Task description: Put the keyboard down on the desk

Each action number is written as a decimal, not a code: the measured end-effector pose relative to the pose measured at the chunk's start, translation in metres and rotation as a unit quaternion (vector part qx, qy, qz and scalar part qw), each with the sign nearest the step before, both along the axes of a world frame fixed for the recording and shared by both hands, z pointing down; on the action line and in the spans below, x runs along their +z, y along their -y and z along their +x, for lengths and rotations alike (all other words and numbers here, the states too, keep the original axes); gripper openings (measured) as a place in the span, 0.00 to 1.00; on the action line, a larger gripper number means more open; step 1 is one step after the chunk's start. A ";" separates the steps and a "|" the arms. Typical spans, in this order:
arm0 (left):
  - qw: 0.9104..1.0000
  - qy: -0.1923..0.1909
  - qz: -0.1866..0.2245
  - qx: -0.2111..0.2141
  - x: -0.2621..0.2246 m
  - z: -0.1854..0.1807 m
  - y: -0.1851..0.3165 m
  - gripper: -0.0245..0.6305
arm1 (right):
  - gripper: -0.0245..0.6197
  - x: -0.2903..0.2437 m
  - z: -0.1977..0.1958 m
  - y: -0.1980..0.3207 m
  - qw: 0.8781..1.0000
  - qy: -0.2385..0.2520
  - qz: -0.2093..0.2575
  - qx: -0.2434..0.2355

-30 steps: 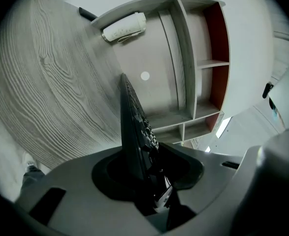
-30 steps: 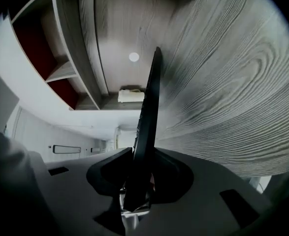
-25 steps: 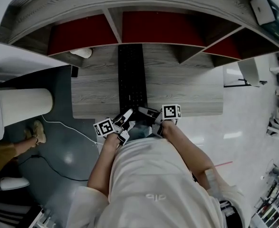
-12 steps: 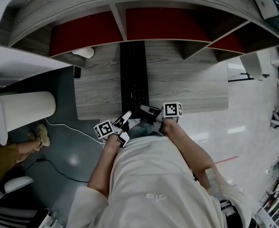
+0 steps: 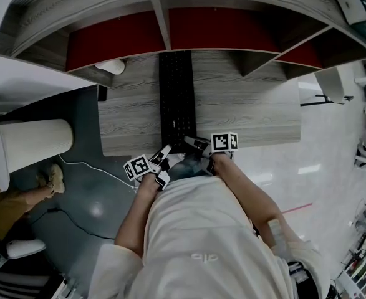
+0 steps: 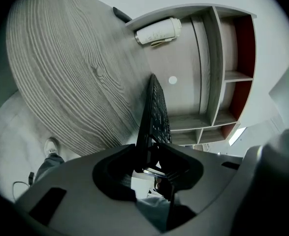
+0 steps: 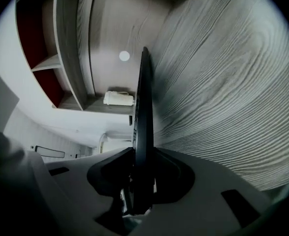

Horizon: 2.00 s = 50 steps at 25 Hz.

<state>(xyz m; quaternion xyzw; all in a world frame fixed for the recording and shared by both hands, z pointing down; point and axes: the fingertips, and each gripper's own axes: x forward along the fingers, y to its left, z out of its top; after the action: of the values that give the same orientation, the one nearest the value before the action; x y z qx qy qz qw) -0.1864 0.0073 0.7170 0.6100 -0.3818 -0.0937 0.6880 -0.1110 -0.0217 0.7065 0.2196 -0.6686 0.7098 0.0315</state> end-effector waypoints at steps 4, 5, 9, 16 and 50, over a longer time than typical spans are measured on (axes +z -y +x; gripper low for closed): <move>1.000 0.006 -0.006 0.008 0.004 0.005 0.000 0.26 | 0.28 0.011 0.004 0.001 0.999 -0.035 0.001 -0.004; 1.000 0.008 -0.006 0.011 0.004 0.005 0.000 0.25 | 0.30 0.014 0.005 0.001 0.999 -0.041 -0.001 -0.003; 1.000 0.011 -0.012 0.021 0.007 0.008 0.000 0.24 | 0.33 0.021 0.012 -0.002 0.998 -0.055 -0.014 0.001; 0.999 0.000 -0.031 0.022 0.015 0.012 -0.001 0.24 | 0.37 0.025 0.021 -0.010 0.997 -0.067 -0.028 0.000; 0.993 0.087 -0.079 0.008 0.042 0.000 -0.025 0.28 | 0.36 0.047 0.044 -0.028 0.968 -0.238 0.018 -0.081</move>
<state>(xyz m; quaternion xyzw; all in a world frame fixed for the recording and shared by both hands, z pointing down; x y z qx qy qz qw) -0.1866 0.0324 0.7588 0.5626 -0.4420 -0.0046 0.6986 -0.0667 0.0063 0.7537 0.3283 -0.6697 0.6201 0.2432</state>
